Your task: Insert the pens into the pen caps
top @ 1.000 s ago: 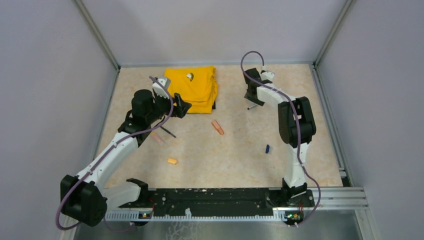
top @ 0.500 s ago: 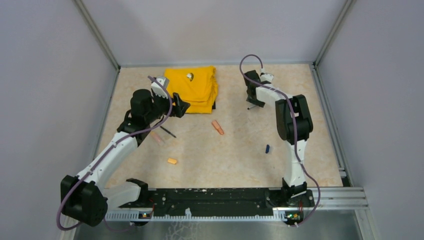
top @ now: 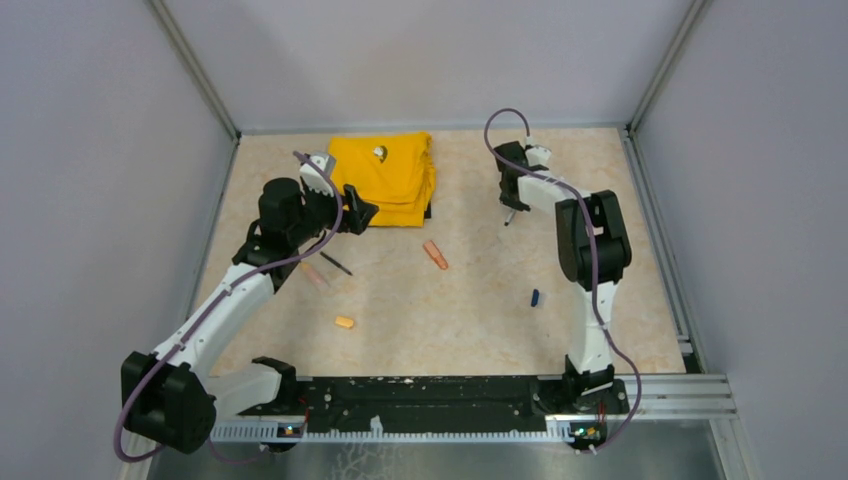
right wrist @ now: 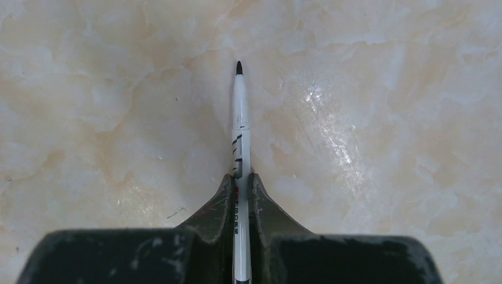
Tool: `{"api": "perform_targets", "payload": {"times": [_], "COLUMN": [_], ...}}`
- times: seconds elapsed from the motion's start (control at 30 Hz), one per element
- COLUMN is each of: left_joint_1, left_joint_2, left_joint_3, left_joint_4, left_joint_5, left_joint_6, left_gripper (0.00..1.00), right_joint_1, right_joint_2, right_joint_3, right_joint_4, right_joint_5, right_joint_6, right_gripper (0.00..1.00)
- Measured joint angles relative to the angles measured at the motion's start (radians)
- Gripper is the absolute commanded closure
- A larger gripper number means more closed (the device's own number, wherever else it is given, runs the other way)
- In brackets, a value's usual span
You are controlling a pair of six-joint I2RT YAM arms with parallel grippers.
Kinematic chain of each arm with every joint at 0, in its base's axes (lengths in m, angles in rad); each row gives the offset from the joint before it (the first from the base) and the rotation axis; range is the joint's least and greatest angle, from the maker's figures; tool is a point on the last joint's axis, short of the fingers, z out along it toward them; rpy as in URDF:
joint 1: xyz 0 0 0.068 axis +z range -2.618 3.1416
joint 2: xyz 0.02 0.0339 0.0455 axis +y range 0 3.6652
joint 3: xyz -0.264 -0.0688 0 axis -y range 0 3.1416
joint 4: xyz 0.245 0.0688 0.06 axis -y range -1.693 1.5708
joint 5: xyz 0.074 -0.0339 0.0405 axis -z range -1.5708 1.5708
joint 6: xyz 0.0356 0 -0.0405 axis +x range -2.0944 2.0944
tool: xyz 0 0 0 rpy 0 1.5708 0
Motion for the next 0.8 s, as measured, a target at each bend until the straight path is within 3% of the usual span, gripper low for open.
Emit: {"api": "perform_targets", "payload": {"times": [0.37,0.8], "left_joint_1": [0.005,0.010], "left_joint_2": [-0.003,-0.027], "left_joint_3": [0.000,0.000], "left_joint_4": [0.008,0.058], "left_joint_5": [0.051,0.109], "left_joint_6": [-0.005,-0.097], "left_gripper": [0.13,0.14], "right_joint_1": [-0.025,-0.025], "right_joint_2": [-0.156,-0.569], "right_joint_3": [-0.234,-0.532], "right_joint_4": [0.161,0.412], "right_joint_5": [-0.143,-0.500], "right_joint_6": [-0.063,-0.195], "right_gripper": [1.00,1.00]}}
